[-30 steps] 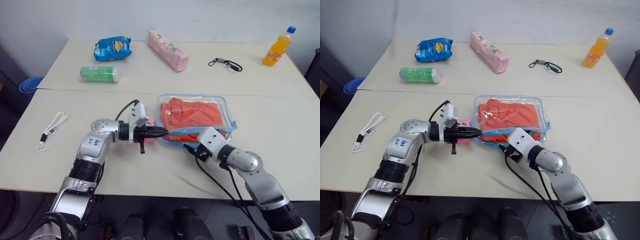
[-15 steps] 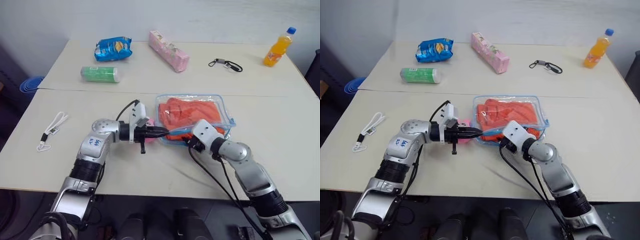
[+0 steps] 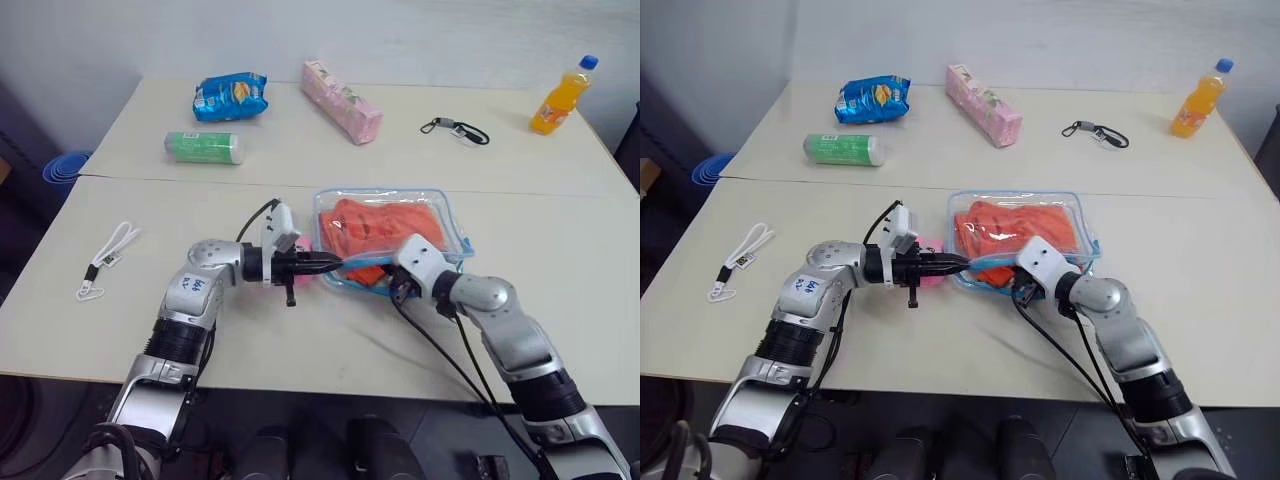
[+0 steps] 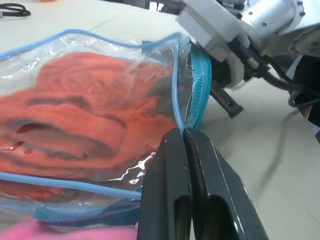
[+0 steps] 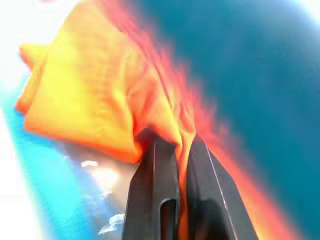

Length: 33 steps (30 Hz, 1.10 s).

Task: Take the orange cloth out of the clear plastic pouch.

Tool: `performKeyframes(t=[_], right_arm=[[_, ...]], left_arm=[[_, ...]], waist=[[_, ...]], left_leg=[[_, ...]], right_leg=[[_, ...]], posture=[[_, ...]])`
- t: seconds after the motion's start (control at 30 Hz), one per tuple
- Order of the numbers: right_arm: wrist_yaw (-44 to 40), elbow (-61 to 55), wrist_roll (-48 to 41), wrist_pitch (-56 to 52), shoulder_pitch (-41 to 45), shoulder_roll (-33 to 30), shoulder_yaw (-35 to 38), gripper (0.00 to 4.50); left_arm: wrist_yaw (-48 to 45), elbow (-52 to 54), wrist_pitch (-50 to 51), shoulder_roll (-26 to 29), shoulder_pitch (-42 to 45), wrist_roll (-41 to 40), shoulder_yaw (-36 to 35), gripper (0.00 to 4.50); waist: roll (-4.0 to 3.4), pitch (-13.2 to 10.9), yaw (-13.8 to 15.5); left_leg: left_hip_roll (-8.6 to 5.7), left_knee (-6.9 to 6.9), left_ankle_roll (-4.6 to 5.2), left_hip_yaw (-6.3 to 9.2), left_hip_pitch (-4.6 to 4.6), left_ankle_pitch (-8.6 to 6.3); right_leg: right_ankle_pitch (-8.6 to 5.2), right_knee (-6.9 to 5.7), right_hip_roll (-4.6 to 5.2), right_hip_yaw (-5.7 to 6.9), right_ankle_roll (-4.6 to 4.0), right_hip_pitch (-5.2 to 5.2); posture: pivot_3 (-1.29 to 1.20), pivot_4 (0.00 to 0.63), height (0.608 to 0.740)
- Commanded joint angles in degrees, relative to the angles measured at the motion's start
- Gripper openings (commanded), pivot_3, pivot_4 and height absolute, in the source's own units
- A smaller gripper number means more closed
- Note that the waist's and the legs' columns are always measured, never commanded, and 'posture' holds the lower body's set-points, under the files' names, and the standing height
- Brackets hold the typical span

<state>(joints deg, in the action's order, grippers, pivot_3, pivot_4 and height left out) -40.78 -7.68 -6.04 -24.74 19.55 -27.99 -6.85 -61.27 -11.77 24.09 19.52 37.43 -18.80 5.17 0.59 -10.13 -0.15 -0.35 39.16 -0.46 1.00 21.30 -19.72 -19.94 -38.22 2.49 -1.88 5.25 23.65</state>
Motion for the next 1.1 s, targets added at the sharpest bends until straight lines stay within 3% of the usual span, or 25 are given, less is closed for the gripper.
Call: performKeyframes(t=[0.03, 0.2, 0.43, 0.6, 0.77, 0.83, 0.9, 0.97, 1.1], right_arm=[[-11.7, -7.8, -9.9, 2.6, -2.4, -3.1, 1.9, 0.03], [-21.4, -14.1, -19.2, -1.3, -7.3, -10.3, 4.4, 0.03], [-23.3, -22.3, -30.5, -9.1, -13.6, -17.0, 11.9, 0.03], [-24.5, -28.1, -43.4, -18.8, -23.3, -24.6, 27.5, 0.03], [-24.4, -23.6, -53.4, -26.6, -25.2, -31.1, 46.7, 0.03], [-28.1, -18.4, -50.3, -27.6, -26.5, -36.0, 51.8, 0.03], [-31.1, -10.7, -40.9, -22.2, -27.5, -41.7, 52.3, 0.03], [-32.7, -2.0, -33.2, -13.4, -26.1, -45.3, 49.9, 0.03], [-29.4, 17.0, -25.1, 2.3, -11.5, -45.0, 40.6, 0.03]], left_arm=[[3.4, 0.9, 3.1, -1.7, 2.0, -2.8, -2.4, 0.00], [7.0, 0.0, 6.0, -2.8, 3.3, -3.1, -3.5, 0.00], [8.5, -0.7, 6.3, -3.1, 3.3, -3.0, -3.2, 0.00], [8.7, -0.3, 6.5, -1.6, 2.4, -3.0, -3.8, 0.00], [7.5, 0.4, 6.8, 1.7, 0.7, -3.4, -4.6, 0.00], [5.9, 1.7, 6.8, 3.4, -0.4, -4.1, -4.7, 0.00], [4.0, 3.3, 6.7, 5.3, -1.8, -4.6, -4.2, 0.00], [3.2, 4.3, 6.6, 6.5, -2.9, -4.6, -3.6, 0.00], [2.5, 5.5, 6.8, 7.2, -3.7, -4.7, -3.1, 0.00]], waist=[[0.00, 0.0, 0.0], [0.02, 0.0, 0.1], [0.03, 0.0, 0.2], [0.05, 0.0, 0.9], [0.05, 0.0, 1.0], [0.05, 0.0, 1.1], [0.06, 0.0, 1.1], [0.06, 0.0, 1.2], [-0.01, 0.0, 0.8]], left_leg=[[0.00, 0.00, 0.01, -0.01, 0.00, 0.00], [0.00, 0.00, 0.03, 0.02, 0.00, -0.02], [0.01, -0.02, 0.03, 0.03, -0.01, -0.02], [0.01, -0.02, 0.04, 0.05, 0.00, -0.03], [0.01, -0.02, 0.07, -0.04, -0.07, -0.04], [0.02, -0.03, 0.09, -0.01, -0.10, -0.05], [0.02, -0.04, 0.15, -0.03, -0.10, -0.08], [0.02, -0.04, 0.20, -0.08, -0.11, -0.11], [0.00, -0.04, 0.25, -0.18, -0.09, -0.10]], right_leg=[[0.00, 0.01, 0.00, -0.01, 0.00, 0.01], [0.00, 0.13, -0.01, 0.03, 0.00, -0.05], [0.00, 0.16, -0.01, 0.01, 0.00, -0.06], [0.00, 0.28, 0.02, 0.02, 0.00, -0.13], [0.00, 0.25, 0.00, -0.05, 0.00, -0.16], [0.00, 0.25, 0.00, -0.03, 0.00, -0.18], [0.00, 0.30, 0.00, -0.05, 0.00, -0.20], [0.00, 0.35, 0.01, -0.08, 0.00, -0.22], [0.00, 0.38, 0.04, -0.14, 0.00, -0.17]], posture=[[0.00, 0.150, 0.740], [0.00, 0.150, 0.740], [0.00, 0.150, 0.740], [0.00, 0.150, 0.740], [0.00, 0.150, 0.740], [0.00, 0.150, 0.740], [0.00, 0.150, 0.740], [0.00, 0.150, 0.740], [0.00, 0.150, 0.740]])
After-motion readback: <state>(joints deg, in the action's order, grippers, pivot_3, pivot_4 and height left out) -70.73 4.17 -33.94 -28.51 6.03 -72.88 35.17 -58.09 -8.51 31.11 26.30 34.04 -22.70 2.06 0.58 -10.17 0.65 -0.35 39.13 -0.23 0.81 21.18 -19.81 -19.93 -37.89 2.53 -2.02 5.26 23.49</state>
